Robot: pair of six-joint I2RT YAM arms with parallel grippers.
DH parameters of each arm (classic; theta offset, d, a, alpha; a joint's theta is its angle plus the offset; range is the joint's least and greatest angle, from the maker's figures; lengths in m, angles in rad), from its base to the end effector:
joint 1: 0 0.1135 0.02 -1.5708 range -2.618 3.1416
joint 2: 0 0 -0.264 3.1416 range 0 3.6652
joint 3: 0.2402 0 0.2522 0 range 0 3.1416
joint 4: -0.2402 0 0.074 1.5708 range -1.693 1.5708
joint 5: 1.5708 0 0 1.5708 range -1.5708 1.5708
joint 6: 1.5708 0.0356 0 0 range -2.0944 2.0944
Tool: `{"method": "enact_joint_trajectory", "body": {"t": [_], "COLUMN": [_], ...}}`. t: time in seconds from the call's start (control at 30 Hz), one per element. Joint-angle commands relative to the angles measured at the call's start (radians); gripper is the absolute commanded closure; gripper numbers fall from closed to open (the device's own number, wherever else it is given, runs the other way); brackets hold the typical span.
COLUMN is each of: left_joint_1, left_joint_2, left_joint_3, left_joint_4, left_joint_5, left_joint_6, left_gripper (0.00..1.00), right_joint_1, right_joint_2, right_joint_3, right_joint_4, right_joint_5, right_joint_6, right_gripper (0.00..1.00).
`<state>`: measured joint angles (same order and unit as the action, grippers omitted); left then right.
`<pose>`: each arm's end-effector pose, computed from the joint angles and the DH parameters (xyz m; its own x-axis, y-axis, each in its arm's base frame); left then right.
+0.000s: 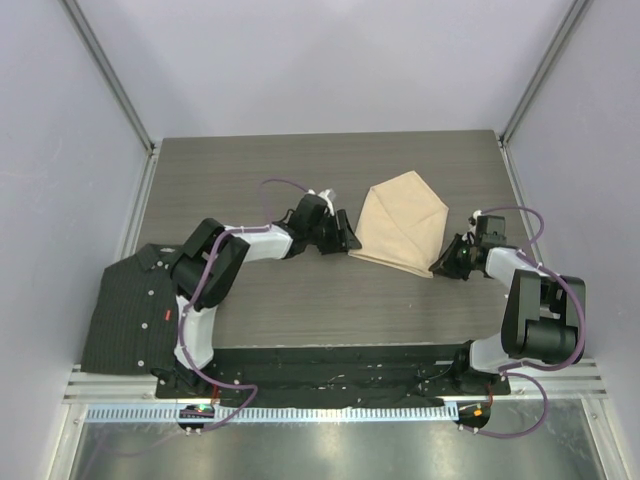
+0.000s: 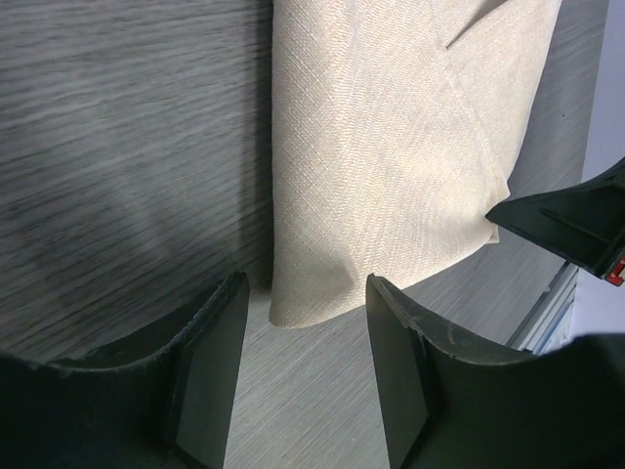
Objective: Fold the napkin, place the utensils inside, and roll it up
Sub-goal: Roll the napkin with the utensil
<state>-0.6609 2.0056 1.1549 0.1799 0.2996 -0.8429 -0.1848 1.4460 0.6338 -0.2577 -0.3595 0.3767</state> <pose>0.3271 -0.2676 0.1412 -0.9006 -0.2033 -0.3842 0.1453 0.6923 -0.7069 0.2488 -0.0338 0.1448 -0.7996 0.4998 -0.3330 0.3227 0.8252 0.4636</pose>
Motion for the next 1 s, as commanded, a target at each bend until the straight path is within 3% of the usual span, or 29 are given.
{"method": "enact_joint_trajectory", "body": {"t": [0.0,0.17,0.3,0.5,0.57,0.67,0.7,0.83,0.97], "left_joint_1": [-0.019,-0.019,-0.020,-0.019,-0.017,-0.008,-0.002,0.038,0.070], "left_joint_2": [0.051,0.070,0.081,0.090,0.084,0.056,0.048,0.010,-0.014], "left_joint_3": [0.011,0.029,0.043,0.081,0.092,0.097,0.095,0.085,0.081], "left_joint_4": [-0.040,-0.059,-0.056,-0.081,-0.102,-0.125,-0.132,-0.174,-0.244], "left_joint_5": [-0.001,-0.008,-0.014,-0.005,0.002,0.042,0.052,0.107,0.177], "left_joint_6": [-0.010,-0.013,-0.013,0.002,0.014,0.011,0.011,0.019,0.037], "left_gripper": [0.47,0.68,0.74,1.00,1.00,1.00,1.00,1.00,1.00], "right_joint_1": [0.011,0.015,0.028,0.059,0.071,0.119,0.140,0.293,0.467], "right_joint_2": [-0.007,-0.018,-0.019,-0.054,-0.085,-0.169,-0.197,-0.289,-0.314], "right_joint_3": [0.000,0.000,-0.002,0.007,0.023,0.052,0.061,0.092,0.096], "right_joint_4": [-0.012,-0.015,-0.011,-0.008,-0.009,-0.028,-0.037,-0.022,0.032], "right_joint_5": [-0.006,-0.009,-0.006,0.011,0.024,0.091,0.152,0.290,0.397], "right_joint_6": [0.005,0.005,0.013,0.019,0.011,-0.013,-0.022,-0.068,-0.114], "right_gripper": [0.99,0.99,0.99,0.96,0.87,0.60,0.45,0.32,0.27]}}
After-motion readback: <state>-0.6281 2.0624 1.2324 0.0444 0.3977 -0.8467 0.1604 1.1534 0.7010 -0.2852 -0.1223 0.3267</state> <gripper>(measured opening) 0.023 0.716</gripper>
